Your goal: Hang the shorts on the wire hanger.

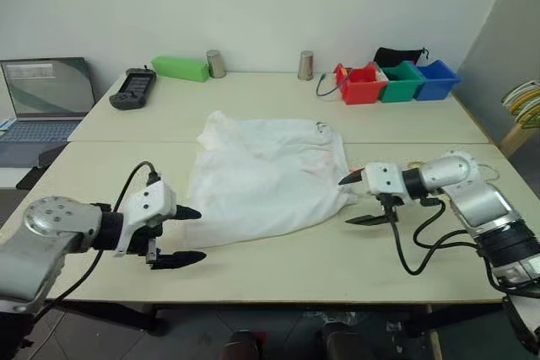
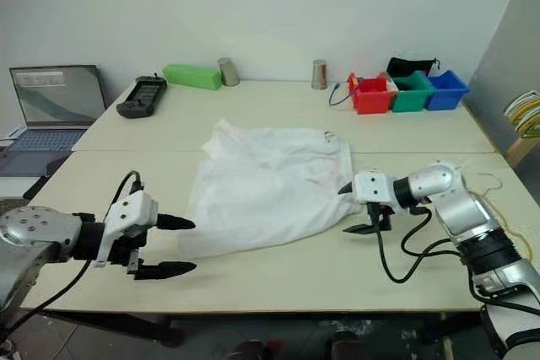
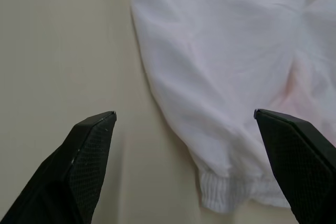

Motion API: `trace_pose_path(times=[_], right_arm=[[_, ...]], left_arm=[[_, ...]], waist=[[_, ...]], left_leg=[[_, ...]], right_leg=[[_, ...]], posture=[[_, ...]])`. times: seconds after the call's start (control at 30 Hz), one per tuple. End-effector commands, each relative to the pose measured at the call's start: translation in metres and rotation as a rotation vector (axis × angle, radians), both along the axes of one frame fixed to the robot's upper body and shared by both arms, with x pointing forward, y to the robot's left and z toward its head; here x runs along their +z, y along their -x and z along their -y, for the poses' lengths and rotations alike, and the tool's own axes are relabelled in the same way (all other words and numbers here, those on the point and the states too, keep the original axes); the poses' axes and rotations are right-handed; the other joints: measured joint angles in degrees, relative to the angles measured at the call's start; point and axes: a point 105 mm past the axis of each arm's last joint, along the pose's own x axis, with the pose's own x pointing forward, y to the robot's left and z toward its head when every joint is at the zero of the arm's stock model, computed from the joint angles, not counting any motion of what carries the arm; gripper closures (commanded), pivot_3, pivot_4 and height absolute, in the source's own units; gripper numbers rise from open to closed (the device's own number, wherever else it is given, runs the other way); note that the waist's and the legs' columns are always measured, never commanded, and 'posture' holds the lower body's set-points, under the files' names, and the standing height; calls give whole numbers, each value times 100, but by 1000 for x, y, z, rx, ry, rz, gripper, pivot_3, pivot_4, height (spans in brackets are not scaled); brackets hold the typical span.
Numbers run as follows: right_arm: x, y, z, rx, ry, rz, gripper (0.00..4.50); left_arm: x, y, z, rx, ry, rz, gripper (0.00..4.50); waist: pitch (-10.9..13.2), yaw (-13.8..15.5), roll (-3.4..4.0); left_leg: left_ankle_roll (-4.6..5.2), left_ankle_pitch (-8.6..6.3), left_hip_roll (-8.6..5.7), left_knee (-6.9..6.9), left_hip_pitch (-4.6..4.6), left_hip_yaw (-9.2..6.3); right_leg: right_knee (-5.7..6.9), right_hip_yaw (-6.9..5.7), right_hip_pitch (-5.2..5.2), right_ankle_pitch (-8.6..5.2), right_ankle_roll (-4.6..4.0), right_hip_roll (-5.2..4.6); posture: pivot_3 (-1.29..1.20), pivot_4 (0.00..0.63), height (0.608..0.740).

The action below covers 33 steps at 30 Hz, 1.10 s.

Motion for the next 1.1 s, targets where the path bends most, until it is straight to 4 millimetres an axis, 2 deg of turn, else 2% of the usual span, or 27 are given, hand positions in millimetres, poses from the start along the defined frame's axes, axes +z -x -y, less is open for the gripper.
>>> trace_pose_path(times=[0.03, 0.13, 0.2, 0.4, 0.6, 0.73, 0.77, 0.8, 1.1], right_arm=[[7, -8, -3, 32, 15, 61, 39], [0, -15, -5, 40, 37, 71, 39], [-4, -28, -6, 26, 69, 101, 39], [-14, -45, -6, 26, 124, 124, 39], [-23, -50, -4, 24, 165, 74, 39], [-27, -47, -1, 42, 187, 37, 740], [-27, -47, -1, 43, 189, 36, 1069], [-27, -47, 0, 43, 189, 35, 1160], [-27, -43, 3, 38, 186, -2, 3317]], left_arm=[[-7, -2, 2, -36, -54, 50, 0], [-19, -3, -1, -63, -104, 64, 0], [-27, -10, -5, -49, -110, 67, 0], [-42, -31, -10, -6, -109, 121, 0], [-56, -27, -7, -41, -114, 50, 0], [-57, -24, -6, -55, -101, 16, 690], [-57, -25, -7, -54, -99, 16, 956], [-56, -26, -7, -53, -100, 18, 1067], [-51, -34, -10, -49, -103, 40, 2943]], waist=[[0, 5, 0], [0, 8, 0], [-6, -19, 5], [-12, -25, 0], [-26, -38, 0], [-36, -39, 8], [-40, -41, 9], [-42, -41, 11], [-66, -42, 16]], left_leg=[[1, 0, 1, 0, 7, 0], [1, 0, 4, -7, 42, 1], [1, 0, 6, -10, 51, 2], [1, 0, 6, -9, 65, -6], [1, -1, 3, -10, 67, -14], [1, -1, 3, -10, 74, -17], [1, -1, 3, -10, 76, -17], [1, -1, 3, -10, 77, -17], [1, -1, 4, -11, 80, -19]], right_leg=[[0, 1, 5, 1, -1, 2], [-5, 1, 37, -1, -3, 6], [-6, 2, 43, -1, -3, 8], [-6, -2, 63, 0, -5, 12], [-5, -4, 69, 0, -5, 10], [-4, -7, 76, 0, -5, 10], [-4, -6, 77, 0, -5, 10], [-3, -6, 78, 0, -5, 10], [-2, -7, 79, 0, -5, 12]], posture=[[35, 26, 740], [30, 23, 740], [30, 23, 740], [29, 23, 740], [30, 18, 740], [27, 19, 740], [27, 18, 740], [27, 18, 740], [23, 16, 740]])
